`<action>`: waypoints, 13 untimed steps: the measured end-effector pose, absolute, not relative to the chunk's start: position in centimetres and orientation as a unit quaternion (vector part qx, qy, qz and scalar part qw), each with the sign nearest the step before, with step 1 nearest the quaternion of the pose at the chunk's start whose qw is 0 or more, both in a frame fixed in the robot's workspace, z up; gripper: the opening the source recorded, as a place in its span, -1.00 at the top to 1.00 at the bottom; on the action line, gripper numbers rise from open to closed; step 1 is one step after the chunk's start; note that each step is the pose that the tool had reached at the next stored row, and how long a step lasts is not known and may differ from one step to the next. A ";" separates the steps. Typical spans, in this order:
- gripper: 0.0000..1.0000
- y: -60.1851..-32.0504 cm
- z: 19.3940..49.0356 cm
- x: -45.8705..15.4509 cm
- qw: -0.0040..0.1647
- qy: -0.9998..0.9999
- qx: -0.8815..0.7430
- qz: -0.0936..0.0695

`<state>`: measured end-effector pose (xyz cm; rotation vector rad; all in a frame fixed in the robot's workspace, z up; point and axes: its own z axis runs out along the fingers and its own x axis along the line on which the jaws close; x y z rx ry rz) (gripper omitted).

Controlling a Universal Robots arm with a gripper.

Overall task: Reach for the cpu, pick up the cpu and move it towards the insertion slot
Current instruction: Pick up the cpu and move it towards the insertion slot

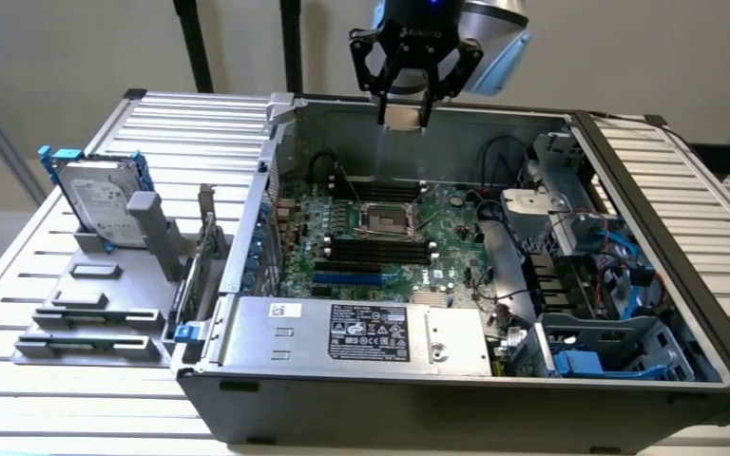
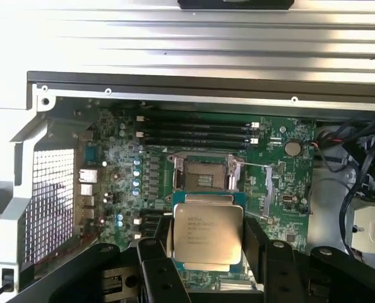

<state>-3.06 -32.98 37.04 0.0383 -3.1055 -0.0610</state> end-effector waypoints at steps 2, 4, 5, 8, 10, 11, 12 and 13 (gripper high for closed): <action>-0.09 -32.9 36.9 -3.0 0.017 -1.000 0.012 -0.020; -0.09 -32.9 36.7 -2.9 0.017 -1.000 0.012 -0.019; -0.09 -32.9 36.7 -2.9 0.017 -1.000 0.012 -0.019; -0.09 -32.9 36.7 -2.8 0.017 -1.000 0.012 -0.019; -0.09 -32.9 36.7 -2.8 0.017 -1.000 0.012 -0.019; -0.09 -32.9 36.7 -2.8 0.017 -1.000 0.012 -0.019; -0.09 -32.9 36.7 -2.8 0.017 -1.000 0.012 -0.019; -0.09 -32.9 36.7 -2.8 0.017 -1.000 0.012 -0.019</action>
